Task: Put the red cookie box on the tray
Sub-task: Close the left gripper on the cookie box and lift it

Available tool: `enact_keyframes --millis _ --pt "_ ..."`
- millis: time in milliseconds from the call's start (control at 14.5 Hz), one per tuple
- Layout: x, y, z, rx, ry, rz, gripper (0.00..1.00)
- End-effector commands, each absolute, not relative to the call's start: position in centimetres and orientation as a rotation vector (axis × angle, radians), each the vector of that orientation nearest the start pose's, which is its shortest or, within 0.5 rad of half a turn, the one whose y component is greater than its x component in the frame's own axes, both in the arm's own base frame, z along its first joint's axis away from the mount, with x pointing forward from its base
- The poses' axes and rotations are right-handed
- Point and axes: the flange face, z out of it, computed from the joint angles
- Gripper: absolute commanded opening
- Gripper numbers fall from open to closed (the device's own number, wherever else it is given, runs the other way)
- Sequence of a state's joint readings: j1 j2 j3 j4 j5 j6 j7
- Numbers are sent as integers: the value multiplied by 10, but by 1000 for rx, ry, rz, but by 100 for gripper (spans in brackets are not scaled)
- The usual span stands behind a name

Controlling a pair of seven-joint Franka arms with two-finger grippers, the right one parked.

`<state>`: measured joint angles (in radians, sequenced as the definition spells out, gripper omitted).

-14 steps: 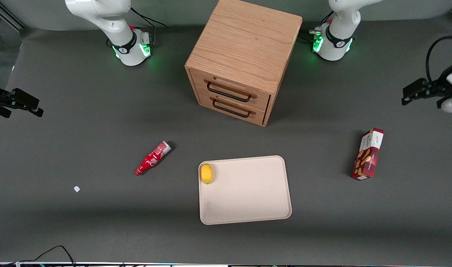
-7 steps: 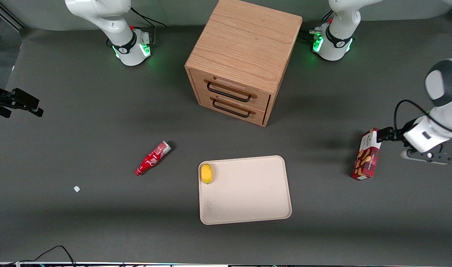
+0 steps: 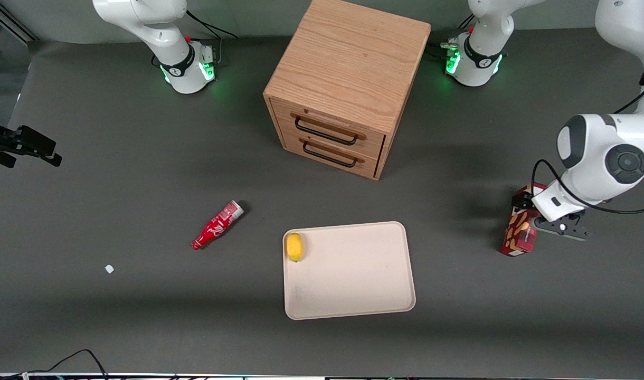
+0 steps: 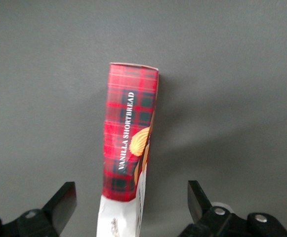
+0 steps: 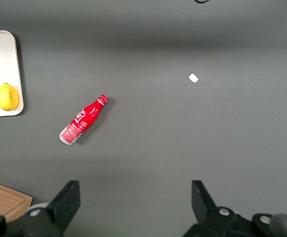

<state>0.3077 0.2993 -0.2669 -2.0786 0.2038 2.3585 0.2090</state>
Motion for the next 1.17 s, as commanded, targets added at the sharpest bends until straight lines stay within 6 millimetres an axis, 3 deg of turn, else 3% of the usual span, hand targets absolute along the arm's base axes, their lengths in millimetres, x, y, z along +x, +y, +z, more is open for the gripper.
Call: enact_keyframes --millis 0,276,345,414,621,759,966,1103 --pt "579 28 273 -3001 541 -36 100" --pt "576 38 248 -3015 526 -63 100" --pt "576 42 246 -3015 517 -58 93" --pt "575 43 245 -3015 525 -53 81" --pt "575 44 244 -3013 539 -48 26" --pt "574 44 243 -3014 541 -34 1" --pt "574 45 246 -3015 521 -24 0" --pt "578 47 263 -3010 504 -30 0"
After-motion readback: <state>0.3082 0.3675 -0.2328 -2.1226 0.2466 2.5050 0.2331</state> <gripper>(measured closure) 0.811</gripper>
